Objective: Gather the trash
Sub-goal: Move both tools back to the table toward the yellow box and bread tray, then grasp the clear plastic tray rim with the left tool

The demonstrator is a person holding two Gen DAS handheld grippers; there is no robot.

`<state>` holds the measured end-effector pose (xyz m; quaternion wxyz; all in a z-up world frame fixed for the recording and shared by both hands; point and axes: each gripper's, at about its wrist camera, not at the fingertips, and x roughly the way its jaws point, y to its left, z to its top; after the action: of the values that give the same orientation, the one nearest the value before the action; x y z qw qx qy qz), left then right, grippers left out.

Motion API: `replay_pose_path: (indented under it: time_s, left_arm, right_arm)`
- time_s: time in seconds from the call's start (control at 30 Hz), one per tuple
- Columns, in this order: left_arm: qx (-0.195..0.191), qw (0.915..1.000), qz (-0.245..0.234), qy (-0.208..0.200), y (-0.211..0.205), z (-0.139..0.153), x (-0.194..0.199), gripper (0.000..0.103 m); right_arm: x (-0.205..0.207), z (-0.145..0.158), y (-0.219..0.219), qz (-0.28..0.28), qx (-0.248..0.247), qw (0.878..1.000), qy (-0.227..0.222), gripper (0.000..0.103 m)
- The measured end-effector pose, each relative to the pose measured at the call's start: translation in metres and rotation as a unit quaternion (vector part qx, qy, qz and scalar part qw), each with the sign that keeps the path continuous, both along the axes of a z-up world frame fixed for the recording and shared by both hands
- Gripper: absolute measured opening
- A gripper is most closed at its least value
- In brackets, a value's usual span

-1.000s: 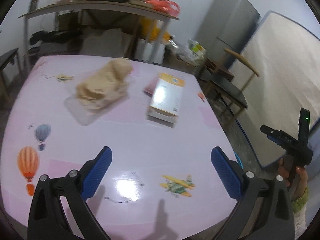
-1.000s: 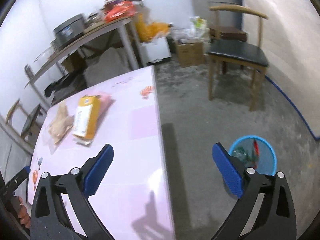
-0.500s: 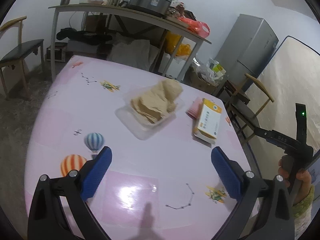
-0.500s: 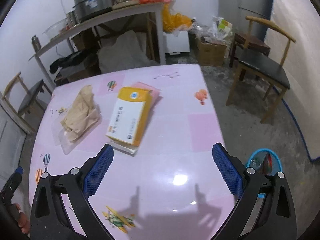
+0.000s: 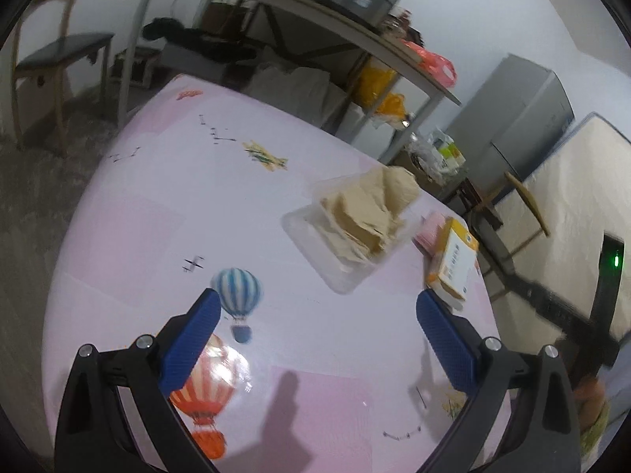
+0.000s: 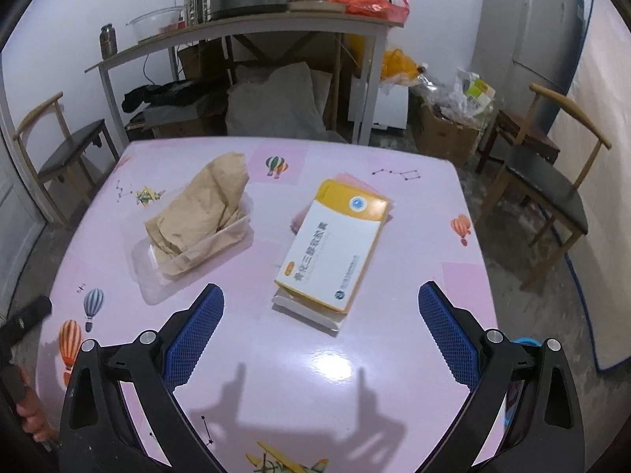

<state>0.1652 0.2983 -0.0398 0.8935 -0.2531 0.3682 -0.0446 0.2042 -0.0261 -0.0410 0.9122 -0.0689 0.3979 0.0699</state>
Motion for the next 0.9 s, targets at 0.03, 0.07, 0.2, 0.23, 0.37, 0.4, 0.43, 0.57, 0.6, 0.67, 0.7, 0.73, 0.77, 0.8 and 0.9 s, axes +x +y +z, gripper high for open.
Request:
replay_pose_path:
  time_s: [0.03, 0.07, 0.2, 0.23, 0.37, 0.4, 0.43, 0.57, 0.6, 0.67, 0.7, 0.73, 0.77, 0.8, 0.9]
  left_arm:
    - [-0.004, 1.0000, 0.006, -0.002, 0.005, -0.002, 0.001, 0.097]
    - [-0.007, 0.9999, 0.010, -0.002, 0.009, -0.003, 0.003, 0.097]
    - [-0.042, 0.9989, 0.023, -0.004, 0.028, -0.008, 0.016, 0.097]
    - [-0.049, 0.9985, 0.023, -0.003, 0.030, -0.009, 0.020, 0.097]
    - [-0.073, 0.9972, 0.010, 0.006, 0.029, -0.012, 0.046, 0.090]
    - [-0.078, 0.9969, 0.002, 0.011, 0.025, -0.014, 0.055, 0.088]
    - [-0.082, 0.9965, -0.003, 0.015, 0.022, -0.015, 0.062, 0.085]
    - [-0.101, 0.9938, -0.017, 0.043, 0.007, -0.025, 0.092, 0.073]
    - [-0.102, 0.9932, -0.022, 0.052, 0.003, -0.028, 0.098, 0.069]
    - [-0.085, 0.9928, -0.030, 0.078, -0.009, -0.034, 0.112, 0.059]
    - [-0.074, 0.9925, -0.028, 0.094, -0.015, -0.038, 0.118, 0.057]
    - [-0.073, 0.9920, -0.027, 0.099, -0.017, -0.041, 0.120, 0.052]
    - [-0.074, 0.9915, -0.026, 0.104, -0.020, -0.042, 0.122, 0.048]
    - [-0.069, 0.9911, -0.024, 0.112, -0.024, -0.044, 0.124, 0.040]
    - [-0.064, 0.9908, -0.022, 0.117, -0.029, -0.044, 0.123, 0.023]
  right_arm:
    - [0.001, -0.004, 0.004, 0.002, -0.004, 1.000, 0.003, 0.095]
    - [0.000, -0.007, 0.007, 0.004, -0.008, 1.000, 0.006, 0.095]
    - [-0.002, -0.014, 0.012, 0.008, -0.011, 1.000, 0.008, 0.095]
    - [-0.002, -0.015, 0.012, 0.012, -0.005, 1.000, 0.009, 0.095]
    - [0.001, -0.018, 0.011, 0.025, 0.017, 0.999, 0.026, 0.095]
    - [0.002, -0.019, 0.010, 0.024, 0.020, 0.999, 0.030, 0.095]
    - [0.005, -0.020, 0.009, 0.023, 0.025, 0.999, 0.035, 0.095]
    - [0.009, -0.022, 0.005, 0.019, 0.043, 0.998, 0.047, 0.095]
    - [0.009, -0.022, 0.004, 0.017, 0.046, 0.998, 0.049, 0.095]
    - [0.009, -0.022, 0.003, 0.016, 0.053, 0.997, 0.053, 0.095]
    - [0.009, -0.021, 0.002, 0.015, 0.056, 0.997, 0.054, 0.095]
    - [0.009, -0.020, 0.000, 0.016, 0.059, 0.997, 0.055, 0.095]
    - [0.009, -0.020, -0.001, 0.017, 0.061, 0.997, 0.054, 0.095]
    - [0.008, -0.018, -0.001, 0.017, 0.060, 0.997, 0.053, 0.095]
    - [0.008, -0.018, -0.003, 0.018, 0.060, 0.997, 0.052, 0.095]
